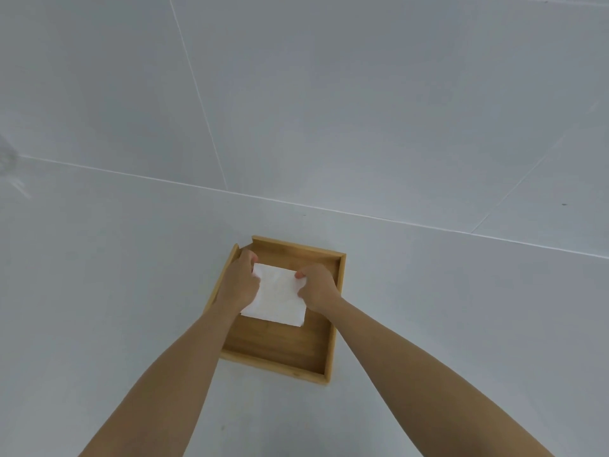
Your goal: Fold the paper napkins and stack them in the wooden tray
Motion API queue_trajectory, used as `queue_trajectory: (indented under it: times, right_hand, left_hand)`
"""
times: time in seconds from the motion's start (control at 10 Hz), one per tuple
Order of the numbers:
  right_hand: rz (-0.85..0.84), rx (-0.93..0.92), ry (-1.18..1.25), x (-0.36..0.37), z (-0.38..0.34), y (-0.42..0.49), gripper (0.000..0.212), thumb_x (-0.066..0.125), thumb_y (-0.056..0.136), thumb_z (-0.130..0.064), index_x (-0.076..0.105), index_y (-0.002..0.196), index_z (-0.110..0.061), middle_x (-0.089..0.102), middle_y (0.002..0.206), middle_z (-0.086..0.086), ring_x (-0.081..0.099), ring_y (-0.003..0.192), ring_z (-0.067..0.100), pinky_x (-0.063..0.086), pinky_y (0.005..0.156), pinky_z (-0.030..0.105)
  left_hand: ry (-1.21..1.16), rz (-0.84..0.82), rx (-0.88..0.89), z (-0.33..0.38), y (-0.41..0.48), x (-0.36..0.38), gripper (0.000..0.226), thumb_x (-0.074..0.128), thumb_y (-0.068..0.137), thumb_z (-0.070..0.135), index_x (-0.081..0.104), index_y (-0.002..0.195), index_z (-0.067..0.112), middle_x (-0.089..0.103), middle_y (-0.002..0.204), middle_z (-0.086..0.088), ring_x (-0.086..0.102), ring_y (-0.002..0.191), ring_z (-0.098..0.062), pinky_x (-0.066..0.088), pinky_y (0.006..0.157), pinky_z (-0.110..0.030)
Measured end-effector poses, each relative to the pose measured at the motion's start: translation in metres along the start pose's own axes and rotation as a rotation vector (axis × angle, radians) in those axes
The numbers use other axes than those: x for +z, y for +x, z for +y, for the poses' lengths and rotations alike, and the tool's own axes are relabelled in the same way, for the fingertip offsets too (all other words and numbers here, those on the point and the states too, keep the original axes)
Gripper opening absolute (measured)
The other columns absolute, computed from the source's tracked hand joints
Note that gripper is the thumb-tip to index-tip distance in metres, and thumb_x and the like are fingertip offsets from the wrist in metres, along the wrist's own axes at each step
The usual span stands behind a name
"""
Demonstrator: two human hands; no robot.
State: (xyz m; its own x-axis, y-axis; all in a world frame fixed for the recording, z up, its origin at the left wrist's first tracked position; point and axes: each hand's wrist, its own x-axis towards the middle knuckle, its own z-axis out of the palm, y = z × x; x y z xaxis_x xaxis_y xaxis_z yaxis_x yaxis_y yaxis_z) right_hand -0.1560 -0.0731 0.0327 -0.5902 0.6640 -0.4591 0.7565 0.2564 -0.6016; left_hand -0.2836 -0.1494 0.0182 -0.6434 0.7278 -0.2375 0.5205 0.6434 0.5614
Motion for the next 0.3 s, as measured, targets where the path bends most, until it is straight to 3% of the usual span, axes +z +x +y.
queue_trajectory:
  times: [0.1,0.2,0.3]
  right_hand:
    - [-0.074,-0.019,-0.071,0.0009,0.0024,-0.0030,0.049,0.045,0.091,0.005,0.037,0.138,-0.006,0.033,0.145,0.012,0.032,0.134,0.024,0.033,0.105,0.024]
    - [-0.087,-0.002,-0.108,0.0004,0.0038,-0.0064,0.053,0.050,0.088,0.003,0.038,0.138,-0.009,0.028,0.145,0.013,0.045,0.123,0.028,0.040,0.101,0.028]
    - [-0.061,0.000,-0.132,-0.0011,0.0106,-0.0101,0.060,0.057,0.086,-0.009,0.032,0.140,-0.017,0.019,0.147,0.012,0.035,0.128,0.031,0.041,0.104,0.038]
  left_hand:
    - [0.090,0.002,-0.006,-0.0028,-0.0002,0.0024,0.028,0.043,0.090,0.000,0.046,0.117,0.006,0.054,0.117,-0.014,0.057,0.101,-0.029,0.046,0.080,-0.033]
    - [0.203,-0.005,-0.012,-0.0013,-0.0028,0.0025,0.027,0.044,0.091,0.004,0.045,0.118,0.007,0.048,0.126,-0.015,0.054,0.107,-0.029,0.047,0.088,-0.036]
    - [0.466,0.062,0.083,0.0004,-0.0087,0.0044,0.036,0.044,0.093,0.014,0.037,0.128,0.011,0.036,0.140,-0.017,0.041,0.124,-0.031,0.041,0.098,-0.037]
